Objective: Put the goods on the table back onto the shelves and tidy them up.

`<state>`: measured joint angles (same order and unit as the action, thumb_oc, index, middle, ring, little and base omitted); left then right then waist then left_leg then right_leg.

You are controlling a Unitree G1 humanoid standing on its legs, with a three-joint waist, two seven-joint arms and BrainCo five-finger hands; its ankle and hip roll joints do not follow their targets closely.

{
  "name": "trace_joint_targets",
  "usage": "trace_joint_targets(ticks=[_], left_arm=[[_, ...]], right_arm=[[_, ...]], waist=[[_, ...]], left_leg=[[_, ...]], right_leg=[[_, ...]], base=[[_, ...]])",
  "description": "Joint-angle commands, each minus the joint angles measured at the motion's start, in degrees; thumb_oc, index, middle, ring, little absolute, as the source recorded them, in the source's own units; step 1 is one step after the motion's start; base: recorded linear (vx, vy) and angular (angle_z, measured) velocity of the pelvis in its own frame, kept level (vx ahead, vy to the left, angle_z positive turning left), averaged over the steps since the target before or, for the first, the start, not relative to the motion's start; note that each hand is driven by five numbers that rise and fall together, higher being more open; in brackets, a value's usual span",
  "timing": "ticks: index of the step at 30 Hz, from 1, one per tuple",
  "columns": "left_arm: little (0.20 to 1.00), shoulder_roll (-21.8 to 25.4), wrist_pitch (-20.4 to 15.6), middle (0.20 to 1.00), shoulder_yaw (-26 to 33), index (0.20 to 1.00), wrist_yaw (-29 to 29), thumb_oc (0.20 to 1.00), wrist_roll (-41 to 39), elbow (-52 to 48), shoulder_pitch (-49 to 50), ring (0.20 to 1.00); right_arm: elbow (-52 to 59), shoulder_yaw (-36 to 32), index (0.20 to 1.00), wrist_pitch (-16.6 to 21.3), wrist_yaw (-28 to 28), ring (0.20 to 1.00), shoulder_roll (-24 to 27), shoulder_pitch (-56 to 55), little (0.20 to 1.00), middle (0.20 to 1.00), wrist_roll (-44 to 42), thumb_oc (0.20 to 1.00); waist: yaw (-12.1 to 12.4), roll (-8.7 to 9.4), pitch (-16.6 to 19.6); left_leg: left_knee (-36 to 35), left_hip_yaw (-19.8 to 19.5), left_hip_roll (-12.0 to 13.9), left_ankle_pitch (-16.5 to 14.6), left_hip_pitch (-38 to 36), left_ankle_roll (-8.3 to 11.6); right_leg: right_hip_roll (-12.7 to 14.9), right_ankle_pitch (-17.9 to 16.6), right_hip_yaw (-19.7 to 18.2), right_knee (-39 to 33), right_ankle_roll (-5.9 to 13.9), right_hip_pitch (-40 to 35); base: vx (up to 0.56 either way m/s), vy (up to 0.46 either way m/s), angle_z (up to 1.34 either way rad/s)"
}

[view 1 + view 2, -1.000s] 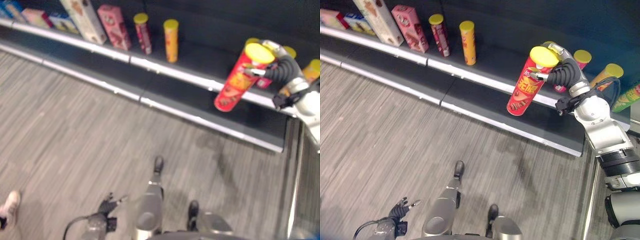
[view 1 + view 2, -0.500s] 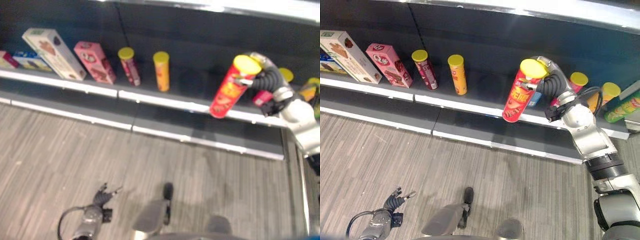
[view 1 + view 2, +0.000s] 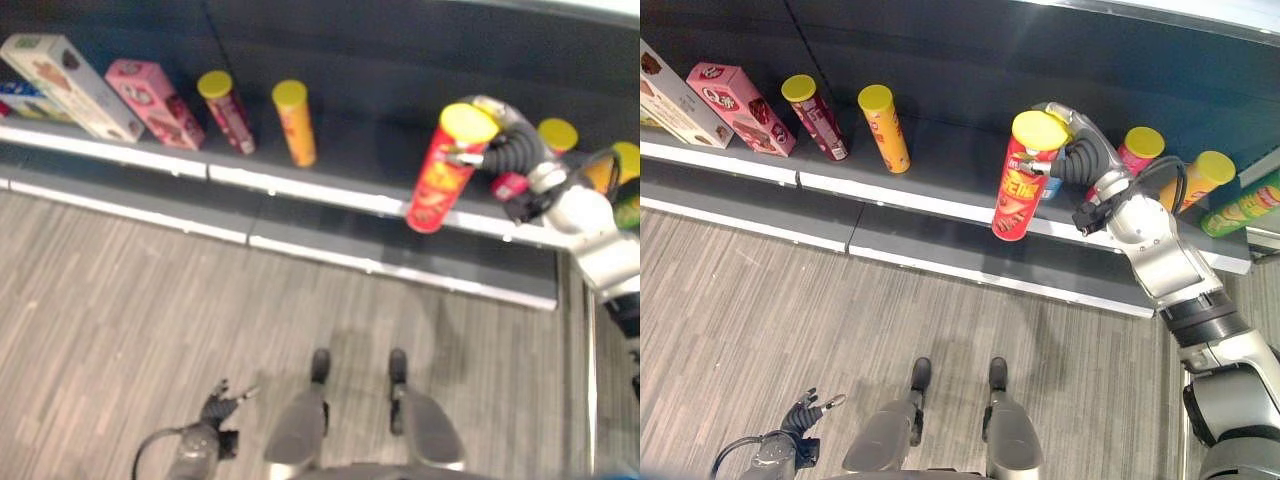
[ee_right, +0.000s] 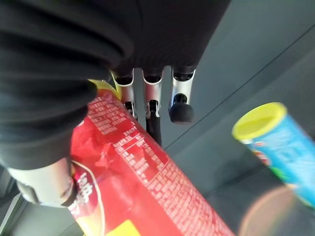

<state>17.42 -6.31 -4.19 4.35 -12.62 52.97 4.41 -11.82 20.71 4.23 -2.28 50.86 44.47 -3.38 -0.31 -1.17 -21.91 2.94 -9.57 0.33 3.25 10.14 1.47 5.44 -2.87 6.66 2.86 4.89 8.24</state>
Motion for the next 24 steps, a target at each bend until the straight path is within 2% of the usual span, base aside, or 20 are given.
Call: trace_joint_targets(ticks=[1, 6, 11, 18, 24], left_arm=[[1.000, 4.25, -1.23, 1.000, -0.50, 1.000, 1.49, 1.000, -2.90, -0.73, 1.57, 1.000], [1.000, 4.22, -1.23, 1.000, -1.10, 1.000, 2.51, 1.000, -3.49, -0.77, 1.46, 1.000], [1.000, 3.50, -1.58, 1.000, -2.22, 1.000, 3.52, 1.000, -4.25, -1.48, 1.49, 1.000], [1.000, 3.43, -2.77, 1.000, -3.82, 1.000, 5.41, 1.000, -5.63, -4.46, 0.08, 1.000], [1.000, 3.57, -3.45, 1.000, -4.51, 1.000, 6.43, 1.000, -6.35, -6.13, -0.60, 1.000]], right_arm=[[-1.44, 2.03, 0.200, 2.28, -4.12, 0.200, 1.00, 10.17, 0.200, 0.200, 1.69, 0.200], [-6.68, 1.26, 0.200, 1.32, -9.60, 0.200, -0.38, 13.93, 0.200, 0.200, 6.26, 0.200], [-10.12, -1.65, 0.200, 0.61, -17.40, 0.200, -3.33, 16.09, 0.200, 0.200, 11.89, 0.200], [-12.82, -3.25, 0.200, -0.51, -26.30, 0.200, -4.46, 19.73, 0.200, 0.200, 18.78, 0.200], [-14.13, -3.23, 0.200, -1.28, -29.92, 0.200, -2.97, 22.96, 0.200, 0.200, 20.27, 0.200]], waist=[[3.19, 1.98, 1.20], [3.99, -0.21, -0.62], [4.36, -3.60, -3.20], [4.26, -6.24, -6.13], [4.14, -7.65, -7.88]], left_leg=[[8.75, 1.39, 0.11, -10.21, 2.21, 3.06], [9.25, 0.18, -0.63, -9.80, 4.30, 2.95], [10.10, 0.00, -1.26, -9.82, 6.24, 2.67], [13.11, 0.82, -1.90, -10.78, 9.14, 2.16], [15.08, 1.45, -2.11, -11.35, 11.21, 2.01]], right_leg=[[5.39, 10.63, -1.28, 7.41, 4.12, -1.15], [6.47, 11.64, -0.40, 10.15, 3.72, 0.80], [7.37, 12.75, -0.35, 12.98, 3.27, 3.33], [8.06, 13.79, -1.46, 16.31, 2.99, 7.06], [8.18, 14.05, -2.73, 18.50, 2.85, 10.07]], base=[[0.01, -0.042, 0.35], [-0.01, -0.037, 0.37], [-0.03, 0.011, 0.21], [-0.04, 0.017, 0.05], [-0.02, 0.004, -0.03]])
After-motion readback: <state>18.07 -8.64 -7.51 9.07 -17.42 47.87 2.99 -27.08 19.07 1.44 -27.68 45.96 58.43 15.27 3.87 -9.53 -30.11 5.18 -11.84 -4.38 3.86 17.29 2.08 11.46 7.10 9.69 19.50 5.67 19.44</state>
